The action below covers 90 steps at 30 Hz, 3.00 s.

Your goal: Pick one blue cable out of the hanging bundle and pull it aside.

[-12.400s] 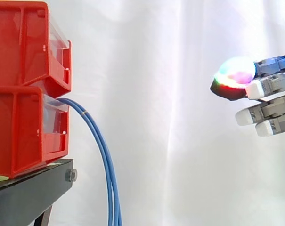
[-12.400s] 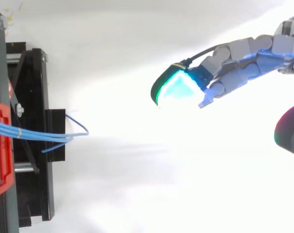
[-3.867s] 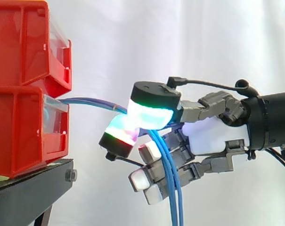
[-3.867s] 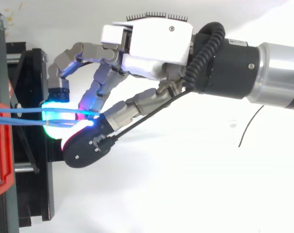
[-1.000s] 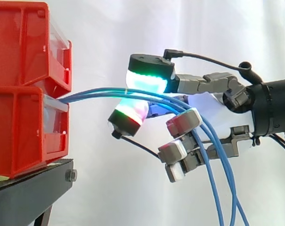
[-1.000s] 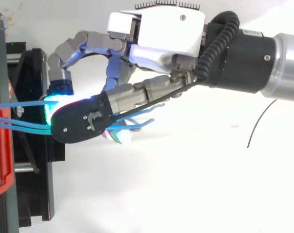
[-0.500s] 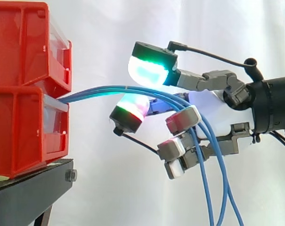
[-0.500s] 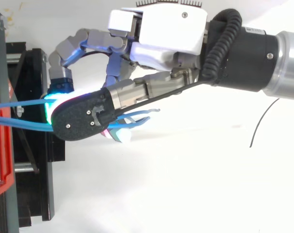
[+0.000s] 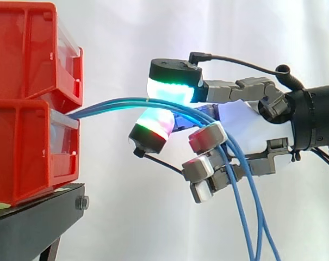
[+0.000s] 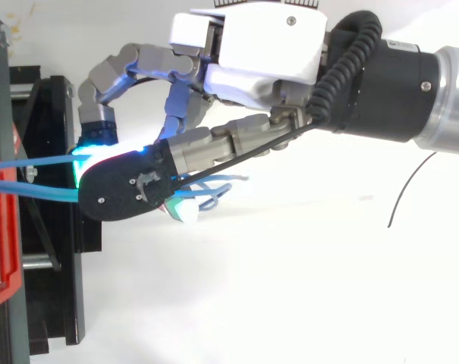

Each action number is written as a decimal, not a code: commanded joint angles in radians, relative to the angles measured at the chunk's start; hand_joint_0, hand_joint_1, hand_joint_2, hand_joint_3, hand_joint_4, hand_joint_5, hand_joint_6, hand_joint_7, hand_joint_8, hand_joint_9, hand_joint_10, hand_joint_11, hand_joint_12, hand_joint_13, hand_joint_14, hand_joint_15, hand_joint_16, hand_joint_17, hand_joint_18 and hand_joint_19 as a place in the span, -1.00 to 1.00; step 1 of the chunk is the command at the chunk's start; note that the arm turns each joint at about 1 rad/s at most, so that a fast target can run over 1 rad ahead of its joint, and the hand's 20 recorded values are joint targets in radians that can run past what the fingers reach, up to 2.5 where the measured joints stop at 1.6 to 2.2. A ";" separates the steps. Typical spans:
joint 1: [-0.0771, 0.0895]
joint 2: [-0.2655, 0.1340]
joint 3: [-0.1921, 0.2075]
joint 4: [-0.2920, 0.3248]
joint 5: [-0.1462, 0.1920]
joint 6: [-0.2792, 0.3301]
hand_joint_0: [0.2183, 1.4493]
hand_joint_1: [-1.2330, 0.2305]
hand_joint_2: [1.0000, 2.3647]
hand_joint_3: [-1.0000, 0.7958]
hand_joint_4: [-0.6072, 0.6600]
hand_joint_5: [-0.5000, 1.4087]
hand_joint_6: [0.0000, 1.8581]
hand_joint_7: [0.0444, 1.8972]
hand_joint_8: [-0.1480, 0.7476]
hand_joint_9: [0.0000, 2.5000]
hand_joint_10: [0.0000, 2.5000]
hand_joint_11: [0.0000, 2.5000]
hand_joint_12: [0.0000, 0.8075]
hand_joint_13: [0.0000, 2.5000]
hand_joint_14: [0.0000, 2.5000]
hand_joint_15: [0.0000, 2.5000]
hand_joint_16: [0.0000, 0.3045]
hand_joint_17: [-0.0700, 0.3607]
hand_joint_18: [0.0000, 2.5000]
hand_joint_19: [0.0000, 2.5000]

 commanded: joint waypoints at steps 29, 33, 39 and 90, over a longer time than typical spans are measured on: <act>0.000 0.000 0.002 0.000 0.002 -0.002 -0.38 -0.40 -0.97 0.03 0.05 -0.61 0.01 0.03 0.11 0.09 -0.98 -0.30 -0.09 -0.11 -0.98 -0.31 -0.68 -0.17 -0.30 -0.40; 0.000 0.002 0.002 0.000 0.002 -0.002 -0.33 -0.41 -0.98 -0.13 0.05 -0.63 0.01 0.02 0.04 0.04 -0.98 -0.29 -0.15 -0.14 -0.98 -0.30 -0.72 -0.23 -0.35 -0.38; 0.000 0.002 0.005 0.000 0.000 -0.003 -0.37 -0.40 -0.99 -0.36 0.05 -0.63 0.01 0.00 0.03 0.03 -0.98 -0.29 -0.17 -0.15 -0.98 -0.29 -0.73 -0.24 -0.35 -0.37; -0.004 0.049 0.005 -0.095 0.000 -0.091 -0.29 -0.47 -0.97 -0.08 0.01 -0.63 0.00 0.09 0.04 0.00 -0.98 -0.30 -0.16 -0.18 -0.98 -0.31 -0.72 -0.23 -0.36 -0.39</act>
